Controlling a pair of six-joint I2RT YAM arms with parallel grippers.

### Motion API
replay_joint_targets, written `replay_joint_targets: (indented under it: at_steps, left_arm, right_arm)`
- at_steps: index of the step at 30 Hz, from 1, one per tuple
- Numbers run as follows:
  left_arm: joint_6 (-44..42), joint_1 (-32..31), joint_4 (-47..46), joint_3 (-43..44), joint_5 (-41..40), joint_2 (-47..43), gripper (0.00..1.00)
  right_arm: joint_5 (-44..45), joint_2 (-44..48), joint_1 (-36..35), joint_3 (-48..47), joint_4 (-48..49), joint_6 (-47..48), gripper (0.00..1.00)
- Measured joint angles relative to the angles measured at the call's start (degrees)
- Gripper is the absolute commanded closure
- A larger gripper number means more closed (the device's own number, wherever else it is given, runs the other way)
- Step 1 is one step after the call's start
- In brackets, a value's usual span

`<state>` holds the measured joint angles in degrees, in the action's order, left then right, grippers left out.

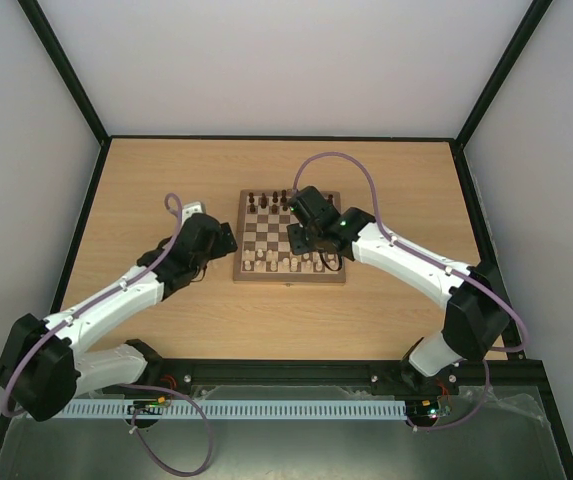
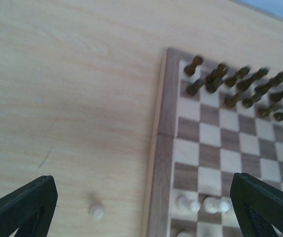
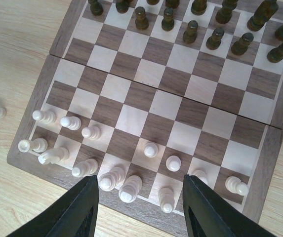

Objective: Set up the chess pieces on the board
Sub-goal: Pick up the chess piece at the center of the board.

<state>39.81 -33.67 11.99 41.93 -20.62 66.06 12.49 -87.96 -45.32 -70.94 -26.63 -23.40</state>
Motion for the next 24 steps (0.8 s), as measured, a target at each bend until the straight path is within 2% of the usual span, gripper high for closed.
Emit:
replay_joint_targets:
  at_steps: [4, 10, 24]
  left_arm:
    - [2.1, 0.0, 0.6, -3.4, 1.1, 1.4, 0.21]
    - [3.6, 0.0, 0.7, -5.7, 1.7, 2.9, 0.42]
    - [4.5, 0.0, -2.4, -7.1, 2.1, 12.0, 0.6]
  right_arm:
    - [-0.9, 0.2, 0.0, 0.4, 0.1, 0.0, 0.53]
    - [-1.9, 0.7, 0.0, 0.9, 1.0, 0.0, 0.53]
    - [-2.8, 0.9, 0.0, 1.4, 1.3, 0.0, 0.53]
